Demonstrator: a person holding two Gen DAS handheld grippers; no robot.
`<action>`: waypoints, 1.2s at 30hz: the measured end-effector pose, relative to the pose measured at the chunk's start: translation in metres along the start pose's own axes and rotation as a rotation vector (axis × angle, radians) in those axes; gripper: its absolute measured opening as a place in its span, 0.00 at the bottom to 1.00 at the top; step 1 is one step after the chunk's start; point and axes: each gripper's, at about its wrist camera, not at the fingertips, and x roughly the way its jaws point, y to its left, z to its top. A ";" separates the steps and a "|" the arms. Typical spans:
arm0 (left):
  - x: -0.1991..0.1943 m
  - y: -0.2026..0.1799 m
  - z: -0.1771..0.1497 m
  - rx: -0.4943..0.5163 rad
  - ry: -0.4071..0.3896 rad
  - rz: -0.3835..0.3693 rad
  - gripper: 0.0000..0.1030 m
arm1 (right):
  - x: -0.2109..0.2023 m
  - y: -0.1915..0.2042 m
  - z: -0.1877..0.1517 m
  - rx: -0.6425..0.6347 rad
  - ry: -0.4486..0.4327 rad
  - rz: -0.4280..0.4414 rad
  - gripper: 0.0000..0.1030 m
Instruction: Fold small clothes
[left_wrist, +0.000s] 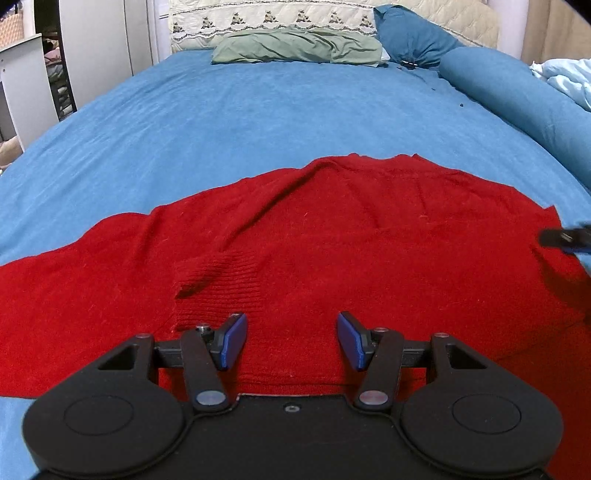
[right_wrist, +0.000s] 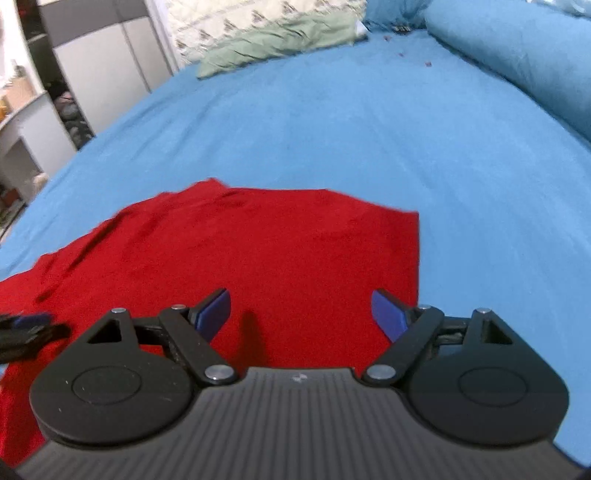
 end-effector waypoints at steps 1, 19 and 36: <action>0.000 -0.001 0.000 0.001 0.000 0.002 0.58 | 0.012 -0.006 0.007 0.003 0.002 -0.008 0.95; -0.142 0.078 0.032 -0.209 -0.130 0.051 0.81 | -0.125 0.092 0.052 -0.036 -0.079 -0.013 1.00; -0.149 0.350 -0.051 -0.624 -0.151 0.234 0.95 | -0.121 0.287 -0.028 0.017 0.050 0.015 1.00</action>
